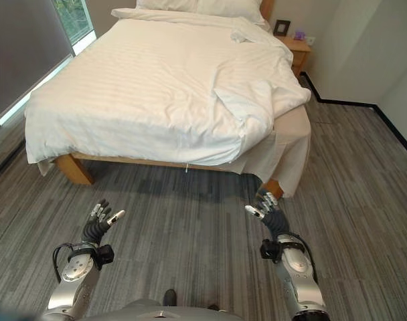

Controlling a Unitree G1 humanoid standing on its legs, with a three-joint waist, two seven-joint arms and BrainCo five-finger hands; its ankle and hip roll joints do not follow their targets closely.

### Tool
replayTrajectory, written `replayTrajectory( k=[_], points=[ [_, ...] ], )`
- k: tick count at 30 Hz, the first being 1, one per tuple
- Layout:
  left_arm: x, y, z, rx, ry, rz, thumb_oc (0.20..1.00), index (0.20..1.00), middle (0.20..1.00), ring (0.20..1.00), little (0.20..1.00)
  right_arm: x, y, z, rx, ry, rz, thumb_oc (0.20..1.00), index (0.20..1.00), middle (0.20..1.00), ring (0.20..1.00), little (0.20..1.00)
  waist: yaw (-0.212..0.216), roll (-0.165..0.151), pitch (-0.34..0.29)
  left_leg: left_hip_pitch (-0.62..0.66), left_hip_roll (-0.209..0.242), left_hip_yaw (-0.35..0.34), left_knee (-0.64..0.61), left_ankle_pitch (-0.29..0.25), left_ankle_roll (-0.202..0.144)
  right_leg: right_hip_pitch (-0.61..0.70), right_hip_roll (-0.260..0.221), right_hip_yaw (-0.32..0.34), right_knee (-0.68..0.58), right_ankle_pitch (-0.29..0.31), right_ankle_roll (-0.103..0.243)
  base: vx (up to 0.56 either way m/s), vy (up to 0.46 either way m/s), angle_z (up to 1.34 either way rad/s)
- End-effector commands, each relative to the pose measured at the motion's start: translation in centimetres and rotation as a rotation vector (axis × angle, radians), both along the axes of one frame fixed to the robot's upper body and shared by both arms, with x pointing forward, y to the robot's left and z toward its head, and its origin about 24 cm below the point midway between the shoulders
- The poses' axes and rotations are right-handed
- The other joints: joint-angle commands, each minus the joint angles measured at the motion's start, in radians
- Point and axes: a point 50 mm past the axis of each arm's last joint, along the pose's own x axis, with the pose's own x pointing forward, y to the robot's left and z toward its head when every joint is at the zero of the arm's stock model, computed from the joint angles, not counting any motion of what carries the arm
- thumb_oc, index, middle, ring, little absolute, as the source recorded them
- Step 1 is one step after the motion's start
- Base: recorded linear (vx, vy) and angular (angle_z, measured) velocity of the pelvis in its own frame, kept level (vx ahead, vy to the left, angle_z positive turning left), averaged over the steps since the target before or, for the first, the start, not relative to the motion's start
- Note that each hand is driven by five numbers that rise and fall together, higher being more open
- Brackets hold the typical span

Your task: Making the bed.

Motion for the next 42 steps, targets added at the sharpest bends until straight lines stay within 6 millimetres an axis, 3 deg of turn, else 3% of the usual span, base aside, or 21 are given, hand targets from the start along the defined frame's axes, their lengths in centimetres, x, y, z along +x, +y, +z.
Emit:
replayTrajectory(
  k=[1,9,10,11,12,15,17,19,20,24,26,29,31,33,34,35,36,38,39,41,42],
  points=[
    [1.6,0.1,1.7,0.019,-0.104,-0.018,1.000,1.000,1.000,1.000,1.000,1.2,-0.2,2.2,-0.061,-0.126,0.008,1.000,1.000,1.000,1.000,1.000,0.009,0.007,-0.040,0.023,0.111,0.004,0.011,-0.025,-0.108,-0.007,-0.045,-0.037,0.011,-0.023,0.067,0.00,0.000,0.00],
    [1.2,0.3,1.9,-0.021,-0.109,-0.011,1.000,1.000,1.000,1.000,1.000,1.3,-0.8,2.2,-0.132,-0.096,0.009,1.000,1.000,1.000,1.000,1.000,0.008,0.022,-0.004,0.039,0.097,0.019,0.011,-0.046,-0.067,-0.044,-0.050,0.032,0.061,-0.035,0.064,0.01,0.054,-0.15],
    [1.6,0.4,2.3,-0.011,-0.120,-0.018,1.000,1.000,1.000,1.000,1.000,1.2,-0.7,2.1,-0.126,-0.097,0.003,1.000,1.000,1.000,1.000,1.000,-0.006,0.032,0.032,0.040,0.102,0.030,0.011,-0.053,-0.046,-0.149,-0.070,0.043,0.260,-0.052,0.078,-0.07,0.069,-0.11],
    [1.6,0.4,2.3,-0.011,-0.121,-0.018,1.000,1.000,1.000,1.000,1.000,1.3,-0.7,2.1,-0.126,-0.098,0.003,1.000,1.000,1.000,1.000,1.000,-0.004,0.031,0.028,0.035,0.101,0.031,0.011,-0.051,-0.045,-0.157,-0.071,0.045,0.262,-0.051,0.078,-0.09,0.143,-0.28],
    [1.8,0.4,2.6,0.000,-0.133,-0.020,1.000,1.000,1.000,1.000,1.000,1.5,0.1,2.4,-0.085,-0.124,0.008,1.000,1.000,1.000,1.000,1.000,-0.021,0.042,0.064,0.048,0.093,0.058,0.011,-0.072,-0.031,-0.265,-0.118,0.047,0.444,0.037,0.149,0.00,0.087,-0.37],
    [2.4,0.1,3.0,0.009,-0.151,-0.040,1.000,1.000,1.000,1.000,1.000,1.8,0.4,2.9,-0.085,-0.152,0.007,1.000,1.000,1.000,1.000,1.000,-0.032,0.061,0.080,0.064,0.111,0.087,0.011,-0.084,-0.040,-0.324,-0.162,-0.002,0.509,0.076,0.166,0.11,0.007,-0.61],
    [2.9,-0.2,3.5,0.024,-0.173,-0.075,1.000,1.000,1.000,1.000,1.000,1.6,0.2,3.1,-0.079,-0.161,-0.010,1.000,1.000,1.000,1.000,1.000,-0.049,0.064,0.087,0.086,0.125,0.105,0.011,-0.102,-0.064,-0.342,-0.189,-0.080,0.397,0.055,0.144,0.29,-0.112,-0.35],
    [3.0,-0.4,3.8,0.033,-0.182,-0.095,1.000,1.000,1.000,1.000,1.000,1.4,0.0,2.9,-0.078,-0.153,-0.019,1.000,1.000,1.000,1.000,1.000,-0.055,0.065,0.088,0.104,0.133,0.106,0.011,-0.123,-0.074,-0.334,-0.182,-0.101,0.334,0.035,0.143,0.27,-0.171,-0.09],
    [3.2,-0.6,3.8,0.057,-0.179,-0.115,1.000,1.000,1.000,1.000,1.000,0.8,-0.4,2.6,-0.103,-0.136,-0.039,1.000,1.000,1.000,1.000,1.000,-0.071,0.062,0.086,0.120,0.151,0.109,0.011,-0.123,-0.098,-0.337,-0.153,-0.129,0.211,0.067,0.118,0.31,-0.236,-0.08],
    [3.4,-1.1,3.6,0.046,-0.173,-0.124,1.000,1.000,1.000,1.000,1.000,0.2,-1.0,2.1,-0.139,-0.100,-0.055,1.000,1.000,1.000,1.000,1.000,-0.085,0.062,0.059,0.194,0.200,0.113,0.028,-0.123,-0.129,-0.294,-0.108,-0.100,0.143,0.067,0.090,0.41,-0.287,0.14],
    [3.3,-1.1,3.5,0.036,-0.176,-0.122,1.000,1.000,1.000,1.000,1.000,0.4,-1.2,2.2,-0.150,-0.102,-0.055,1.000,1.000,1.000,1.000,1.000,-0.086,0.068,0.057,0.170,0.229,0.112,0.134,-0.088,-0.144,-0.265,-0.083,-0.104,0.120,0.060,0.069,0.21,-0.212,-0.02],
    [3.7,-1.7,4.1,-0.043,-0.215,-0.114,1.000,1.000,1.000,1.000,1.000,1.1,-1.5,3.1,-0.178,-0.136,-0.040,1.000,1.000,1.000,1.000,1.000,-0.041,0.044,0.099,-0.023,0.261,0.047,0.539,0.059,-0.136,-0.157,-0.032,-0.089,0.028,0.038,0.002,0.18,-0.350,-0.30],
    [3.9,-2.2,4.4,-0.082,-0.233,-0.121,1.000,1.000,1.000,1.000,1.000,1.8,-1.4,3.9,-0.197,-0.163,-0.005,1.000,1.000,1.000,1.000,1.000,-0.002,0.019,0.140,-0.150,0.209,0.024,0.667,0.021,-0.106,-0.111,-0.031,-0.052,0.011,-0.001,-0.012,0.24,-0.245,-0.43],
    [3.9,-2.2,4.5,-0.082,-0.233,-0.122,1.000,1.000,1.000,1.000,1.000,1.8,-1.4,3.9,-0.197,-0.163,-0.005,1.000,1.000,1.000,1.000,1.000,-0.002,0.021,0.139,-0.153,0.210,0.024,0.672,0.018,-0.106,-0.112,-0.030,-0.052,0.011,-0.001,-0.012,0.22,-0.048,-1.00],
    [3.7,-2.4,4.8,-0.109,-0.255,-0.110,1.000,1.000,1.000,1.000,1.000,2.1,-1.1,3.9,-0.221,-0.149,0.024,1.000,1.000,1.000,1.000,1.000,0.033,0.020,0.143,-0.258,0.122,0.018,0.583,-0.043,-0.093,-0.083,-0.030,-0.007,0.011,-0.029,0.003,0.29,-0.008,-0.66],
    [3.7,-2.4,4.8,-0.109,-0.255,-0.110,1.000,1.000,1.000,1.000,1.000,2.1,-1.1,3.9,-0.221,-0.148,0.024,1.000,1.000,1.000,1.000,1.000,0.034,0.020,0.142,-0.257,0.122,0.020,0.582,-0.043,-0.092,-0.083,-0.030,-0.006,0.011,-0.029,0.003,0.56,0.019,-0.68],
    [3.4,-2.5,4.7,-0.113,-0.253,-0.110,1.000,1.000,1.000,1.000,1.000,2.1,-1.0,3.7,-0.215,-0.144,0.025,1.000,1.000,1.000,1.000,1.000,0.041,0.027,0.124,-0.260,0.101,0.063,0.377,-0.045,-0.075,-0.065,-0.021,0.002,0.011,-0.047,0.018,0.44,0.058,-0.46],
    [3.3,-2.5,4.6,-0.110,-0.251,-0.107,1.000,1.000,1.000,1.000,1.000,2.0,-1.0,3.5,-0.215,-0.138,0.025,1.000,1.000,1.000,1.000,1.000,0.048,0.037,0.114,-0.239,0.084,0.096,0.228,0.004,-0.080,-0.044,-0.009,0.004,0.011,-0.063,0.028,0.48,0.059,-0.22],
    [3.2,-2.5,4.6,-0.092,-0.248,-0.092,1.000,1.000,1.000,1.000,1.000,1.7,-1.2,3.2,-0.226,-0.123,0.019,1.000,1.000,1.000,1.000,1.000,0.053,0.058,0.086,-0.249,0.075,0.162,0.054,0.112,-0.090,0.006,0.026,0.002,0.011,-0.097,0.029,0.54,0.030,0.21],
    [3.3,-2.3,4.7,-0.068,-0.253,-0.084,1.000,1.000,1.000,1.000,1.000,1.6,-1.3,3.1,-0.236,-0.119,0.013,1.000,1.000,1.000,1.000,1.000,0.049,0.054,0.074,-0.248,0.069,0.190,0.023,0.113,-0.100,0.031,0.028,0.006,0.011,-0.119,0.033,0.50,0.022,0.23],
    [3.5,-1.5,5.6,-0.014,-0.288,-0.042,1.000,1.000,1.000,1.000,1.000,1.4,-1.3,2.8,-0.242,-0.104,0.005,1.000,1.000,1.000,1.000,1.000,0.049,0.054,0.052,-0.236,0.082,0.262,0.029,0.131,-0.083,0.069,0.041,-0.010,0.011,-0.128,0.034,0.49,0.018,0.17]
  ],
)
